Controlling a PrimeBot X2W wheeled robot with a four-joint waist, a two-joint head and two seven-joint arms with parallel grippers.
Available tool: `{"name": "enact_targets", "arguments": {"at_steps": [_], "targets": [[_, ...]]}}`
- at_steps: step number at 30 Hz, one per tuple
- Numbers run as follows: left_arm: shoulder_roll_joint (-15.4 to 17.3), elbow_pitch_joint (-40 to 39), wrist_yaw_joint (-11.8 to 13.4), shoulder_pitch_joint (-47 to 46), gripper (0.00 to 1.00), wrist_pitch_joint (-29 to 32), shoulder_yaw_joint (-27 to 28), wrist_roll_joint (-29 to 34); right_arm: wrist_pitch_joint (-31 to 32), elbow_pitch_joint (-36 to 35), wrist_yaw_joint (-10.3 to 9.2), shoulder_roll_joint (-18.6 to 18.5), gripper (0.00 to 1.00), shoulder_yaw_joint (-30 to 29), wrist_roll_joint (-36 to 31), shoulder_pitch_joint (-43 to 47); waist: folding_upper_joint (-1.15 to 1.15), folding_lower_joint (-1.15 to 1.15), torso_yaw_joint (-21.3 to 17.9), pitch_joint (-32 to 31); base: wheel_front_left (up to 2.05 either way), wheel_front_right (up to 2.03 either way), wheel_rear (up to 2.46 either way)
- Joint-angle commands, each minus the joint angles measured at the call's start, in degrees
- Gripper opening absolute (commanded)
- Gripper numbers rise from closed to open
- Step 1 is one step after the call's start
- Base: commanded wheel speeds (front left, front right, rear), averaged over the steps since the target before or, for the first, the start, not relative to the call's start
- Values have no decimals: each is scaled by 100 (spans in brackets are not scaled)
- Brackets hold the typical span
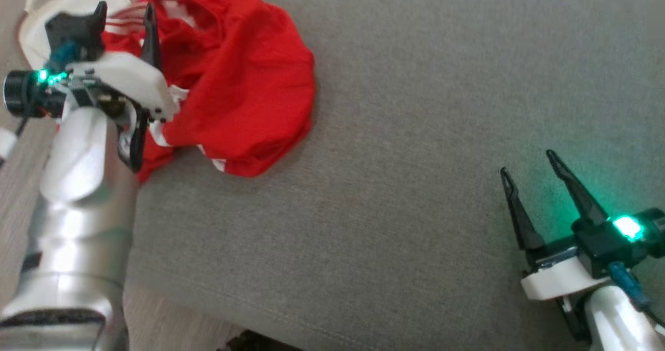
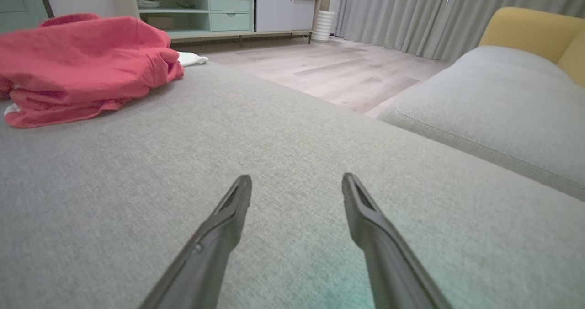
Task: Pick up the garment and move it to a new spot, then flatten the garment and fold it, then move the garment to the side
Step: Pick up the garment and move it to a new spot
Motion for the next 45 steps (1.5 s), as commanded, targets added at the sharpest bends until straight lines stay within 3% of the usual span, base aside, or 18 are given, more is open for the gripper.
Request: {"name": "enact_targets", "arguments": {"at_steps": [1, 6, 14, 15, 16, 21, 29, 37, 45], "targets": [[287, 32, -36, -253, 100, 81, 187, -29, -61, -235, 39, -84, 100, 135, -25, -131, 0, -2, -214, 361, 0, 0, 0], [386, 962, -273, -624, 100, 277, 243, -321, -61, -315, 39, -154, 100, 188, 6, -168, 0, -2, -456, 569, 0, 0, 0], [713, 1792, -309, -716, 100, 167, 46, -198, -61, -310, 39, -101, 100, 156, 34, -236, 0, -2, -700, 590, 0, 0, 0], [768, 1835, -271, -732, 33, 54, 11, -152, -61, -310, 39, -89, 100, 159, 36, -253, 0, -2, -721, 593, 0, 0, 0], [816, 1858, -220, -752, 0, -97, -8, -121, -61, -304, 39, -74, 100, 163, 38, -273, 0, -2, -745, 584, 0, 0, 0], [1054, 1847, -34, -976, 0, -950, -331, 234, -61, -195, 39, 107, 100, 210, 97, -327, 0, -2, -876, 330, 0, 0, 0], [1324, 1496, -117, -1580, 0, -1274, -988, 821, -61, -34, 39, 543, 100, 333, 238, -393, 0, -2, -1430, -472, 0, 0, 0], [1375, 735, -339, -1891, 0, -1189, -1792, 1332, -61, 107, 39, 790, 100, 435, 446, -207, 0, -2, -2554, -1402, 0, 0, 0], [1185, -209, -431, -1930, 0, -950, -2604, 1073, -61, 84, 39, 807, 100, 505, 900, 1, 0, -2, -3753, -1909, 0, 0, 0]]}}
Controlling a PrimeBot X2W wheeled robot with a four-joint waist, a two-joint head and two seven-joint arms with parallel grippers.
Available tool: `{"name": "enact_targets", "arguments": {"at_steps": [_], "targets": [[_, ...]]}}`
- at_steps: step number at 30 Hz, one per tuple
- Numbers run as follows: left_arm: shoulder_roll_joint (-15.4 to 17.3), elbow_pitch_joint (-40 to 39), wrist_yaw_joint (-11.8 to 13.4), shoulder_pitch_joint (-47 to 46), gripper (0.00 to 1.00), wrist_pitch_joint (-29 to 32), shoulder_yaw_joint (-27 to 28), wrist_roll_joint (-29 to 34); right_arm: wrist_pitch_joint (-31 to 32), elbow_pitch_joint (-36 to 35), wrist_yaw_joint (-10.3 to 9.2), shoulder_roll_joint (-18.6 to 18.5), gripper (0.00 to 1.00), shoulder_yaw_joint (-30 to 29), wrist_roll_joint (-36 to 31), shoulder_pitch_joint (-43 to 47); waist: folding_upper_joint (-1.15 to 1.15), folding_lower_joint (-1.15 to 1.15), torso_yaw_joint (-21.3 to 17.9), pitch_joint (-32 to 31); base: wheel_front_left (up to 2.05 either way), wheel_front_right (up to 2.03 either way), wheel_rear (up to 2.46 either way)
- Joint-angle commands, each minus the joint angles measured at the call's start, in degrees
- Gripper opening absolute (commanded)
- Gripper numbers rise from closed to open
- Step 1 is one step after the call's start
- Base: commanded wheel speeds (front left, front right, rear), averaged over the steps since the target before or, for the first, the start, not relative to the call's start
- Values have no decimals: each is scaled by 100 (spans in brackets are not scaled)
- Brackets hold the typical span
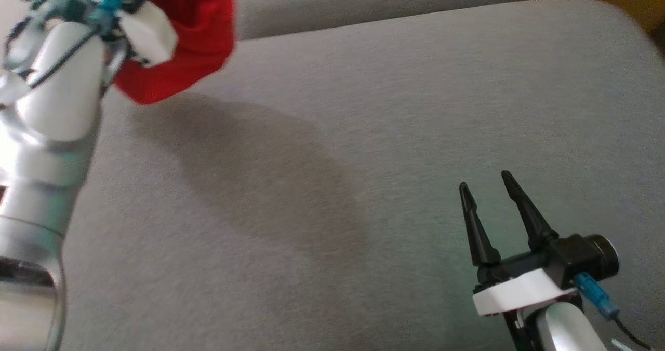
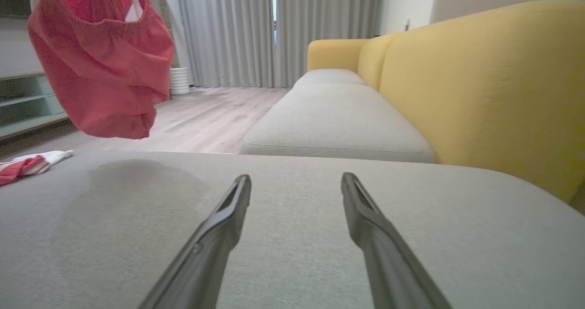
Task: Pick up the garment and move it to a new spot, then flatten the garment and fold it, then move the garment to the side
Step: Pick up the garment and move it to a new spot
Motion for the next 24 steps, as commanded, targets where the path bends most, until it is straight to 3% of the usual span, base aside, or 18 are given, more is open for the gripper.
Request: {"name": "enact_targets", "arguments": {"at_steps": [1, 6, 10, 14, 24], "targets": [[152, -320, 13, -409, 0, 54, -36, -169, -37, -176, 39, 14, 100, 138, 53, -87, 0, 1, -790, -487, 0, 0, 0], [186, -861, 12, -551, 0, 179, -657, -784, -37, -229, 39, 15, 100, 127, 151, -68, 0, 1, -1153, -469, 0, 0, 0], [275, -1156, 11, -369, 0, 251, -950, -1124, -37, -288, 39, 15, 100, 107, 192, -110, 0, 1, -1220, -353, 0, 0, 0], [342, -1374, 13, 438, 0, 254, -1134, -1526, -37, -355, 39, 15, 100, 28, 241, -143, 0, 1, -1175, -147, 0, 0, 0], [142, -475, 483, 2487, 0, -561, -1113, -2145, -37, -308, 39, 16, 100, -54, 202, -297, 0, 1, -947, 231, 0, 0, 0]]}}
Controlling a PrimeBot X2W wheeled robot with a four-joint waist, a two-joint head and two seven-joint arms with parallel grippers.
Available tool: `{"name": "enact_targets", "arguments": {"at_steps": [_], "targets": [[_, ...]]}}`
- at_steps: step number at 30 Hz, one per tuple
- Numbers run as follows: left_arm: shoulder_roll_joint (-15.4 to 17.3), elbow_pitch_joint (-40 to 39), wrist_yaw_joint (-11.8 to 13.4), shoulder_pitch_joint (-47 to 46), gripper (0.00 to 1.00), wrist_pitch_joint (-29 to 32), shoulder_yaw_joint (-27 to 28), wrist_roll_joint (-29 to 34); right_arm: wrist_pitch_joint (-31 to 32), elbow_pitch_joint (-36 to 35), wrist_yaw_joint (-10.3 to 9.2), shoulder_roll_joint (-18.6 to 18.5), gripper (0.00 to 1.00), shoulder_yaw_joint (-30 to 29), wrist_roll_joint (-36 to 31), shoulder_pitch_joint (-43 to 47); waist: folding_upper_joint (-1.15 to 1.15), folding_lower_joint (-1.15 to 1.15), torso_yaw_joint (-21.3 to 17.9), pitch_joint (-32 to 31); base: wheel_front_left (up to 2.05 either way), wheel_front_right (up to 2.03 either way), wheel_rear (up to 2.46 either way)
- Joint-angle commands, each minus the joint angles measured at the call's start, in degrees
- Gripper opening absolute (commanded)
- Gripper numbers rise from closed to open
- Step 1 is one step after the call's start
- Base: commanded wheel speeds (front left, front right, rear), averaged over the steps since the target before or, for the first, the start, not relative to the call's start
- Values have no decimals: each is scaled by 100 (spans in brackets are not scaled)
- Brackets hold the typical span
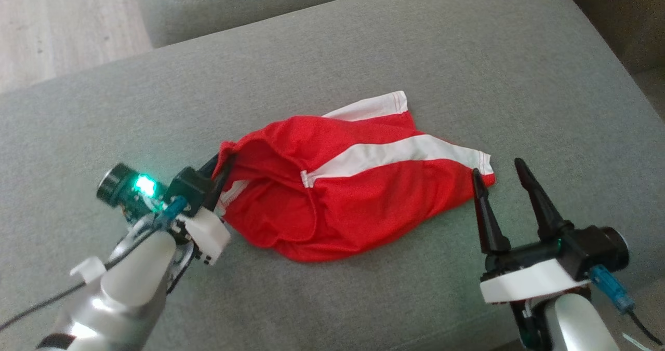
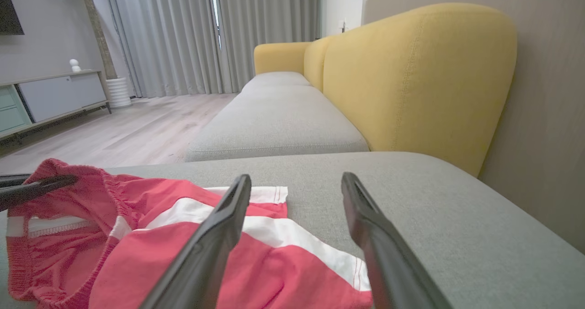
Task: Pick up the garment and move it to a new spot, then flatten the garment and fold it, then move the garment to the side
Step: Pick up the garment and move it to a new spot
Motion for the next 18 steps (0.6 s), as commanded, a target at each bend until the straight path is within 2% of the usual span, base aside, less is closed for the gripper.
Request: {"name": "enact_targets", "arguments": {"at_steps": [1, 2, 7, 13, 18], "targets": [[52, -45, 134, -247, 54, -146, 316, -123, -37, -161, 39, -12, 100, 65, -20, -202, 0, -1, 68, -2, 0, 0, 0], [-7, 20, 197, -151, 100, -200, 372, -187, -37, -155, 39, -12, 100, 39, -37, -192, 0, -1, 102, -22, 0, 0, 0], [-342, -99, 543, 437, 100, -309, 709, -490, -37, -92, 39, -12, 100, -109, -118, -11, 0, -1, 402, -292, 0, 0, 0], [-600, -1223, 1017, 1633, 100, -315, 1266, -637, -37, -43, 39, -12, 100, -274, -165, 303, 0, -1, 940, -667, 0, 0, 0], [-876, -2522, 1629, 2617, 100, -316, 1972, -460, -37, -37, 39, -12, 100, -489, -115, 451, 0, -1, 1418, -799, 0, 0, 0]]}}
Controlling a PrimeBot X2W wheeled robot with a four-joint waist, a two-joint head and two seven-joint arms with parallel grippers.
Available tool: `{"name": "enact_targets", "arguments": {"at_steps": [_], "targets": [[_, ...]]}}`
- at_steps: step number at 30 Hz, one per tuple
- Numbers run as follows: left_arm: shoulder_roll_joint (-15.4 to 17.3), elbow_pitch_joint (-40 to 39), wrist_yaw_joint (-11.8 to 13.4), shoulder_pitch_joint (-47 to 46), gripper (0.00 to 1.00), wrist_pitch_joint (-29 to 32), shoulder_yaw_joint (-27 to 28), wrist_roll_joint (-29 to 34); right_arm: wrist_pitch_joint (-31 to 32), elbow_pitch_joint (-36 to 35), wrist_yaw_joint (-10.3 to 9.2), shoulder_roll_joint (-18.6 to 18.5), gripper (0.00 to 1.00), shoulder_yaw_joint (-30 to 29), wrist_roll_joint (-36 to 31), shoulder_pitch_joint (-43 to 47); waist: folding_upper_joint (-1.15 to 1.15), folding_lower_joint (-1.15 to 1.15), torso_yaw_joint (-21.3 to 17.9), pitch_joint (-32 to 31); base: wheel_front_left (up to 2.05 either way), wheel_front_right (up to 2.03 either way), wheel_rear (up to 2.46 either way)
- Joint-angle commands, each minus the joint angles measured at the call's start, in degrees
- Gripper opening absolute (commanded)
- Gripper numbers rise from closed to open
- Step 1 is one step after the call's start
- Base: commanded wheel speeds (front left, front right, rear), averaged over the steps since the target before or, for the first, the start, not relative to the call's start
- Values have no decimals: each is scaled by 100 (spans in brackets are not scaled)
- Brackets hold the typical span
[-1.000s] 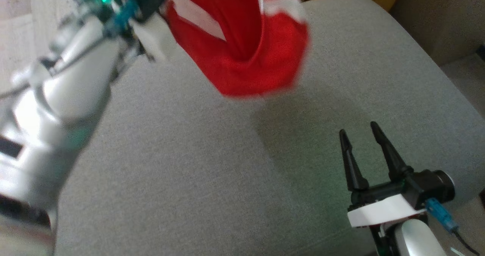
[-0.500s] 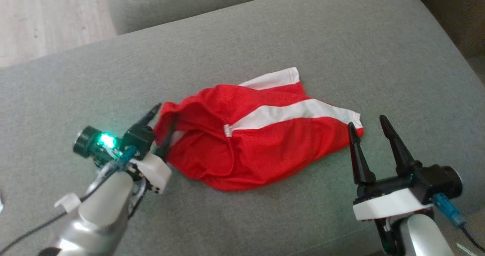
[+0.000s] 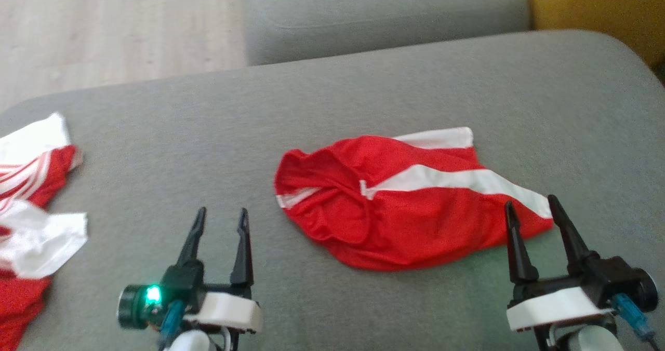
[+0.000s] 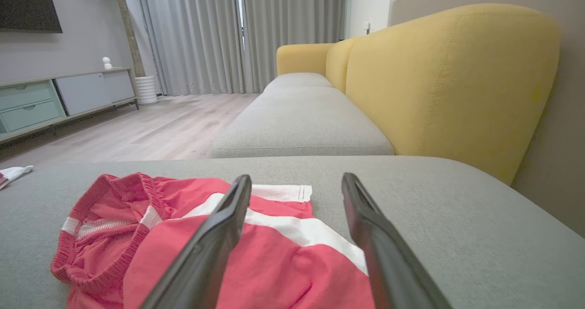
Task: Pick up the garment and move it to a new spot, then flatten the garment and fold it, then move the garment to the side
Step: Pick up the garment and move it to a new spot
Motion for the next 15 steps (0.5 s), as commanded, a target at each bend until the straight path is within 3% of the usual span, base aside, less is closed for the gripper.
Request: {"name": "enact_targets", "arguments": {"at_steps": [1, 3, 7, 15], "targets": [[-68, -568, 186, -14, 100, -55, 439, 155, -37, -161, 39, -22, 100, 91, 25, -103, 0, 1, 376, -173, 0, 0, 0], [-230, -1082, 307, 328, 100, -55, 701, 311, -37, -145, 39, -22, 100, 19, 57, -49, 0, 1, 531, -226, 0, 0, 0], [-427, -1695, 210, 910, 100, -55, 961, 604, -37, -99, 39, -22, 100, -26, 63, 106, 0, 1, 748, -347, 0, 0, 0], [-598, -1877, 8, 1489, 100, -55, 1163, 1007, -37, -16, 39, -21, 100, 10, 79, 294, 0, 1, 824, -472, 0, 0, 0]]}}
